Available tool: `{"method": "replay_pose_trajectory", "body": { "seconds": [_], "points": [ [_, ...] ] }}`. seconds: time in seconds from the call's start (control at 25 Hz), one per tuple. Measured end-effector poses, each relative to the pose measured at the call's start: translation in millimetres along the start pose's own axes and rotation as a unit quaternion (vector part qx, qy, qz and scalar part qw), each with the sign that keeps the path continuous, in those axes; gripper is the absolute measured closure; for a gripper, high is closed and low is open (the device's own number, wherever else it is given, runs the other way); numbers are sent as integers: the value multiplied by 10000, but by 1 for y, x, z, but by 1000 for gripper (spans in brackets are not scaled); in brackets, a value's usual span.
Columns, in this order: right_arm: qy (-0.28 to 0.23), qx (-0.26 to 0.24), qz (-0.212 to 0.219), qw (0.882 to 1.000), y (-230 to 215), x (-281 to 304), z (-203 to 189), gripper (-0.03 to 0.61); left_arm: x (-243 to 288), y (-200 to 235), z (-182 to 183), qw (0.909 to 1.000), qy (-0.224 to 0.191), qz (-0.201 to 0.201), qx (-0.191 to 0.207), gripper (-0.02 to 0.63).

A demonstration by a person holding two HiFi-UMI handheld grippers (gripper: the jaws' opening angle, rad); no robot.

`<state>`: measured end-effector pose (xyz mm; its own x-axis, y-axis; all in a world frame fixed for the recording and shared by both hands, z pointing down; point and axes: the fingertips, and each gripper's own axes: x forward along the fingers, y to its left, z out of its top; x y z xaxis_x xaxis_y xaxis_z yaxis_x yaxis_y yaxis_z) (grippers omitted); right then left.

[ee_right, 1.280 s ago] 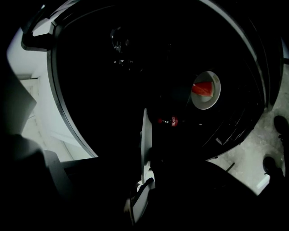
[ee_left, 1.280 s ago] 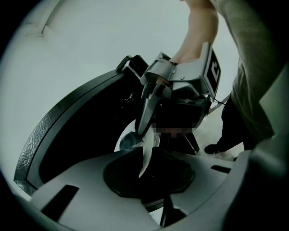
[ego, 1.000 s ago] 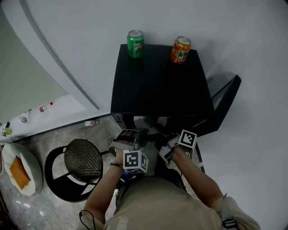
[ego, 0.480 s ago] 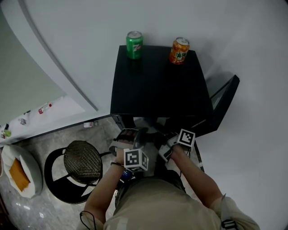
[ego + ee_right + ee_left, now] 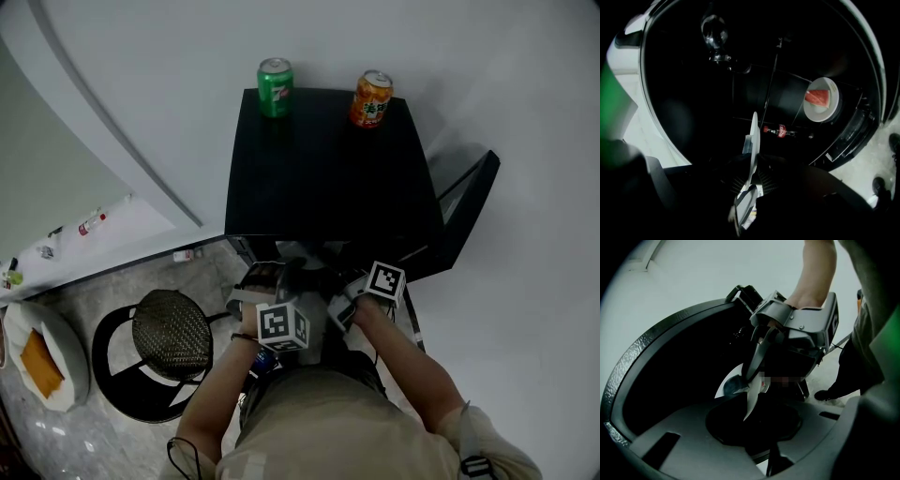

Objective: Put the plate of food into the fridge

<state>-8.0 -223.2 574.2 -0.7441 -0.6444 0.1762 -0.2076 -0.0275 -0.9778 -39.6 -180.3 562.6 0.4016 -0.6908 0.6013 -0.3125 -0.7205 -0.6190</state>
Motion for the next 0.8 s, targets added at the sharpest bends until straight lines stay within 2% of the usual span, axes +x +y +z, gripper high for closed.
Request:
{"method": "replay_pose_trajectory", "body": {
  "seconds": [0.36, 0.52, 0.8],
  "points": [
    [172, -393, 75, 9991, 3, -1, -1, 535, 3, 2, 2, 10000, -40, 40, -29, 545],
    [337, -601, 78, 9976, 3, -2, -7, 512, 5, 4, 3, 10000, -56, 41, -45, 546],
    [428, -627, 68, 9971, 5, -5, -15, 502, 8, 8, 3, 9999, -56, 41, -85, 546]
  ]
}}
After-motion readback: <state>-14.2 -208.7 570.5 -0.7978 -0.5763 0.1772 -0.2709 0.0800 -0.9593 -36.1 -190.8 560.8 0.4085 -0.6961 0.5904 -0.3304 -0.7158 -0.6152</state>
